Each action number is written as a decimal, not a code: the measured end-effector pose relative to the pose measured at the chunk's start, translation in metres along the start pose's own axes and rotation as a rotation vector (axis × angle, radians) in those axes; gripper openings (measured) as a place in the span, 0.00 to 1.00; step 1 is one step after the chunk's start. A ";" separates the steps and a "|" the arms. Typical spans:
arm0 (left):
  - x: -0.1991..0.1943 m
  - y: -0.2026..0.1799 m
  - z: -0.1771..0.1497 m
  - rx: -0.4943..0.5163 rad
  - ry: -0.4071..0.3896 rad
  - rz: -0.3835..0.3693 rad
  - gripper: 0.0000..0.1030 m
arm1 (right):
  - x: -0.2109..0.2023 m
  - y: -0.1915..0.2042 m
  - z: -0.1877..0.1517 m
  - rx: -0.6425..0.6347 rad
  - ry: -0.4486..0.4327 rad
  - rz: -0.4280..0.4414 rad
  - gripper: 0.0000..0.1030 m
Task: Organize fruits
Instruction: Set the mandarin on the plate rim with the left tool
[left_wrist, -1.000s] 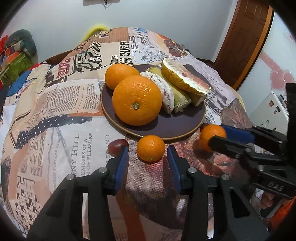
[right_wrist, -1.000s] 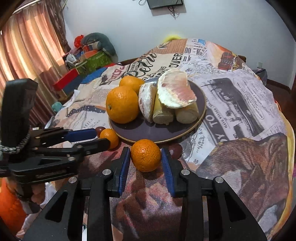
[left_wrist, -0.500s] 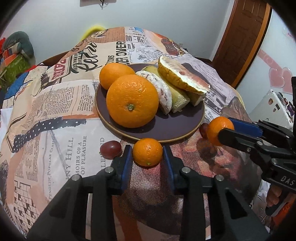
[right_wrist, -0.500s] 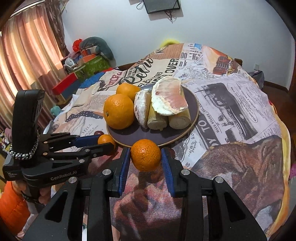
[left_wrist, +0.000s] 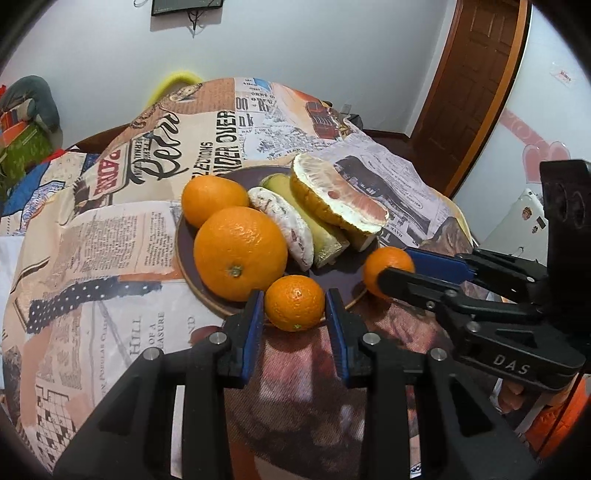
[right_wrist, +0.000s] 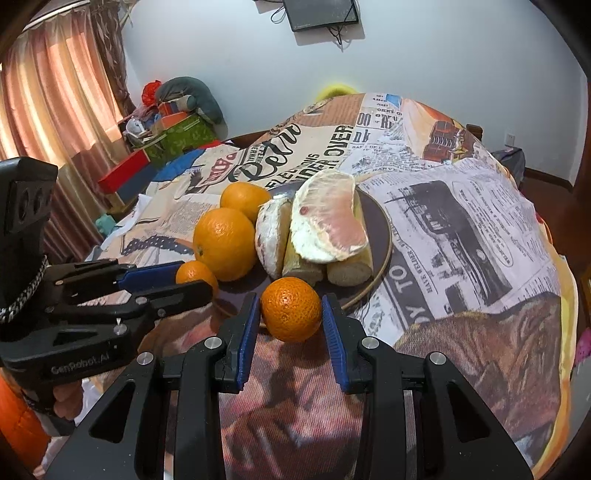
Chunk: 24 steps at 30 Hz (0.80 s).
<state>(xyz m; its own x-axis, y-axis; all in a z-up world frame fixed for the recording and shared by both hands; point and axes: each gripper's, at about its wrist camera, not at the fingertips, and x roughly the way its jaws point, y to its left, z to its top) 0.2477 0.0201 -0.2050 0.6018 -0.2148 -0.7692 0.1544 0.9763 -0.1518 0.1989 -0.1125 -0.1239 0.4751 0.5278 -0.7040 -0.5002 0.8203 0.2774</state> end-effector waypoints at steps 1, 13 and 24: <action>0.002 0.000 0.000 0.000 0.003 -0.001 0.32 | 0.002 -0.001 0.001 0.001 0.003 0.002 0.31; 0.024 0.000 -0.001 0.014 0.041 0.000 0.32 | 0.019 -0.007 0.003 0.023 0.037 0.020 0.31; 0.018 -0.001 -0.004 0.017 0.041 -0.001 0.37 | 0.010 -0.008 0.004 0.050 0.032 0.016 0.31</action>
<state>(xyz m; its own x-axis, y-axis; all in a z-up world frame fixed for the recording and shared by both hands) 0.2555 0.0159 -0.2211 0.5690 -0.2139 -0.7940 0.1680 0.9755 -0.1424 0.2108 -0.1128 -0.1303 0.4439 0.5341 -0.7195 -0.4704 0.8223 0.3202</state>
